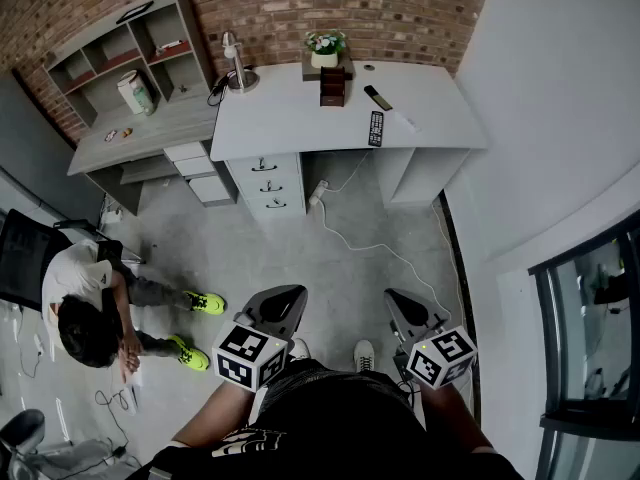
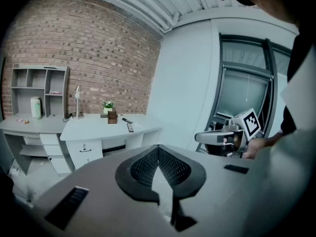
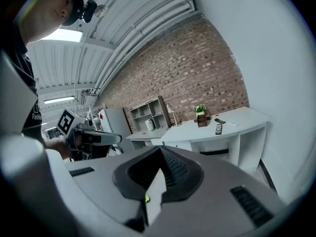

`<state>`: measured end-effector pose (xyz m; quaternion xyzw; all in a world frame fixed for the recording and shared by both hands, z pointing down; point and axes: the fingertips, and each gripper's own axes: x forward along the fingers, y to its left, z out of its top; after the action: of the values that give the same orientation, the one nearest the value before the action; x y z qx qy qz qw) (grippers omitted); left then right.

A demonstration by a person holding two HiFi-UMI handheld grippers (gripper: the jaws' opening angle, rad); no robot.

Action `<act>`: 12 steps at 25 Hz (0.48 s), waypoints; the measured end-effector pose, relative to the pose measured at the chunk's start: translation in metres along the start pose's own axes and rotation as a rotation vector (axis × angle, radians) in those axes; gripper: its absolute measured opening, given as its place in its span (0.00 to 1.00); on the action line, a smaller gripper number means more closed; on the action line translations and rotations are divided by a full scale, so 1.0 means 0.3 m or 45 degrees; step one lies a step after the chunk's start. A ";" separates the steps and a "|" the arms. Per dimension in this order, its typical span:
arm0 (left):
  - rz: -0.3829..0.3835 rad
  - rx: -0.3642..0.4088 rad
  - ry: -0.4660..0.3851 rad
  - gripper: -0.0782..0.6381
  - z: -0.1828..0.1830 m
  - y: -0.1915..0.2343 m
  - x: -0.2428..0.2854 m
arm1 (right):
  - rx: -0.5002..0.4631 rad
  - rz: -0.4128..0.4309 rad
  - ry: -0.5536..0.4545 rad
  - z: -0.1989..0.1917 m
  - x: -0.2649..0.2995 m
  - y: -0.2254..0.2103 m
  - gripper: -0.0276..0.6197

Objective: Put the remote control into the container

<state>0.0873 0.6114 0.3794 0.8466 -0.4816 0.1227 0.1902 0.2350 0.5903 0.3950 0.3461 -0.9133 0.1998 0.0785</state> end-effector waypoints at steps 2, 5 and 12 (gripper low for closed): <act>-0.012 -0.010 -0.013 0.12 0.000 -0.004 -0.003 | -0.003 0.016 0.012 -0.013 0.012 0.021 0.05; -0.021 0.012 -0.021 0.12 0.005 0.008 0.018 | -0.017 0.048 0.016 -0.009 0.054 0.036 0.05; -0.041 0.008 -0.017 0.12 0.004 0.027 0.038 | -0.016 0.029 -0.003 -0.002 0.071 0.031 0.05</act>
<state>0.0862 0.5982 0.3843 0.8556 -0.4688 0.1155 0.1865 0.2130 0.5840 0.3986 0.3353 -0.9185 0.1947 0.0772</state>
